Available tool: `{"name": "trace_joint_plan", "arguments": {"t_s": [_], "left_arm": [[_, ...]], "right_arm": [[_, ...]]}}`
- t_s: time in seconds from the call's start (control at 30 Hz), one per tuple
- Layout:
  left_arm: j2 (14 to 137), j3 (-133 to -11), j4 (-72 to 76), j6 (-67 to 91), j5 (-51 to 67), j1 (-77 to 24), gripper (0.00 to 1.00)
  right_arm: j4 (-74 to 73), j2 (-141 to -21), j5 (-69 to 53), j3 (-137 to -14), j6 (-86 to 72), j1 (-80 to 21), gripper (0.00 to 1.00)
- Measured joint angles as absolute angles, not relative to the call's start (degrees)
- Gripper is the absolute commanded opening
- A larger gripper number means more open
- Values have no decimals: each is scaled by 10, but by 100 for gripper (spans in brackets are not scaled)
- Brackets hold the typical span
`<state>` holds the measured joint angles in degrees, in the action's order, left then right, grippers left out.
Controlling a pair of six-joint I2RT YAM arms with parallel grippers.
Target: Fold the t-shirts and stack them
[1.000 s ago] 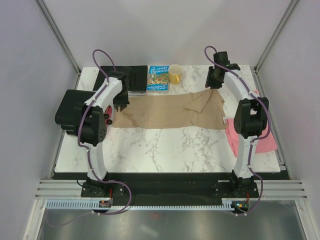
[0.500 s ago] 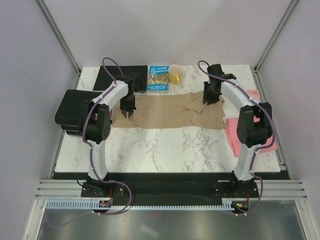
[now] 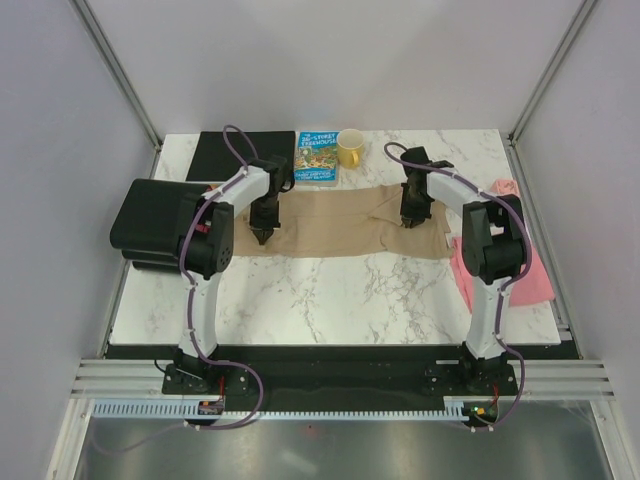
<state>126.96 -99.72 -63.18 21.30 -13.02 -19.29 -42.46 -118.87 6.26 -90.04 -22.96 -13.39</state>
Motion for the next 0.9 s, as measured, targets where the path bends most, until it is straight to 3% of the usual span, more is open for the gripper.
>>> {"name": "trace_joint_plan", "arguments": {"t_s": [0.13,0.2,0.9], "left_arm": [[1270,-997,-633,213,-129,-199,2],[1271,-997,-633,211,-128,-201,2],[1226,-891,-677,205,-100,-287,2]], "right_arm": [[-424,-1200,68,-900,-243,-133,3],[-425,-1206,71,-905,-248,-133,0],[-511,-1361,110,-1169,-248,-119,1]]}}
